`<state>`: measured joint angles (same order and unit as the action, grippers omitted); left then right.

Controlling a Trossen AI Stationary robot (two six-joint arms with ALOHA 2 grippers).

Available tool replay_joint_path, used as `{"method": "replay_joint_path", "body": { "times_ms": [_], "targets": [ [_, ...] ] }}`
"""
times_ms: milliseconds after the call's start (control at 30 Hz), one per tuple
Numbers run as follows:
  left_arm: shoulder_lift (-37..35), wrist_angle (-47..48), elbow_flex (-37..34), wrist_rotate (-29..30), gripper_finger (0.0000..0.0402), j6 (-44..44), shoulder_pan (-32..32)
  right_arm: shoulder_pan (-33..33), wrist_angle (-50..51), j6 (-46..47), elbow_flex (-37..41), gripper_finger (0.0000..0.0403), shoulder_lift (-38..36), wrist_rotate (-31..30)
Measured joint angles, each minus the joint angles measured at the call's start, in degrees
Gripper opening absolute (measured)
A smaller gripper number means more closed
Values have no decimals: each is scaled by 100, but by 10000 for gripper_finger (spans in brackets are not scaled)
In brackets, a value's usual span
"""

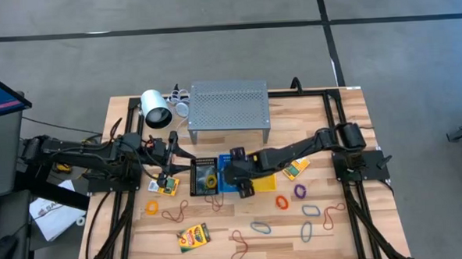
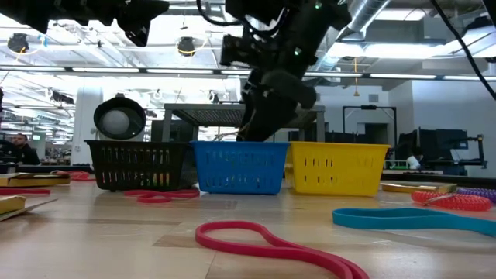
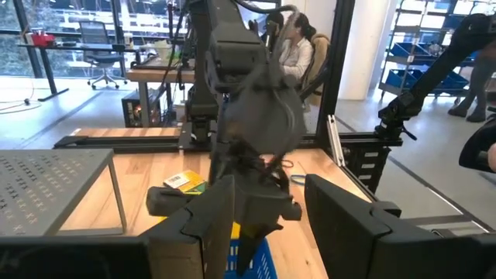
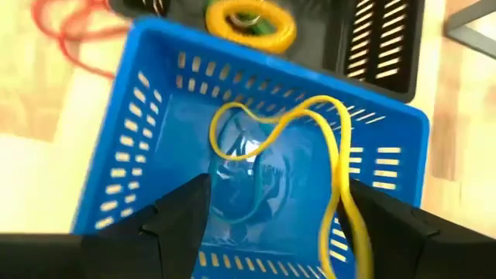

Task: Pick & Place Office Desk Supplies
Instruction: Put the yellow rubber band into the blue basket, then put the yellow crayon box into the yellow basket

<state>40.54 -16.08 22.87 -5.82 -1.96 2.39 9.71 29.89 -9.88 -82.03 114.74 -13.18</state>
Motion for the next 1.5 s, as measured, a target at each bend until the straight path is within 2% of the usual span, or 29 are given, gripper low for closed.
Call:
{"method": "replay_joint_path", "body": {
  "times_ms": [100, 200, 333, 467, 800, 867, 1033, 1200, 1333, 1500],
  "targets": [
    [2, 0, 0, 0, 153, 0, 0, 79, 50, -22, 12, 265, -8, -517],
    [2, -2, 0, 0, 153, 0, 0, 100, -96, 21, -1, 265, -42, -633],
    [2, 0, 0, 0, 153, 0, 0, 133, -28, -66, 8, 265, -39, -1180],
    [2, -2, 0, 0, 153, 0, 0, 226, 56, -196, 4, 265, -39, -1409],
    [2, -2, 0, 2, 153, 0, 0, 224, 18, -170, 7, 265, -249, -1370],
    [2, -1, 0, 0, 153, 0, 0, 169, 63, -87, 6, 265, -422, -1227],
    [2, 19, -2, 0, 153, 0, 0, -71, -54, -58, 4, 265, -991, -161],
    [2, 66, -2, 0, 153, -2, 0, -227, -121, -61, 159, 265, -1580, 433],
    [2, 70, -4, 0, 153, -87, 0, -331, -687, 34, 1058, 265, -2322, 633],
    [2, 67, -4, 0, 153, -92, 0, -395, -2070, 405, 2548, 265, -3509, 740]
  ]
}}
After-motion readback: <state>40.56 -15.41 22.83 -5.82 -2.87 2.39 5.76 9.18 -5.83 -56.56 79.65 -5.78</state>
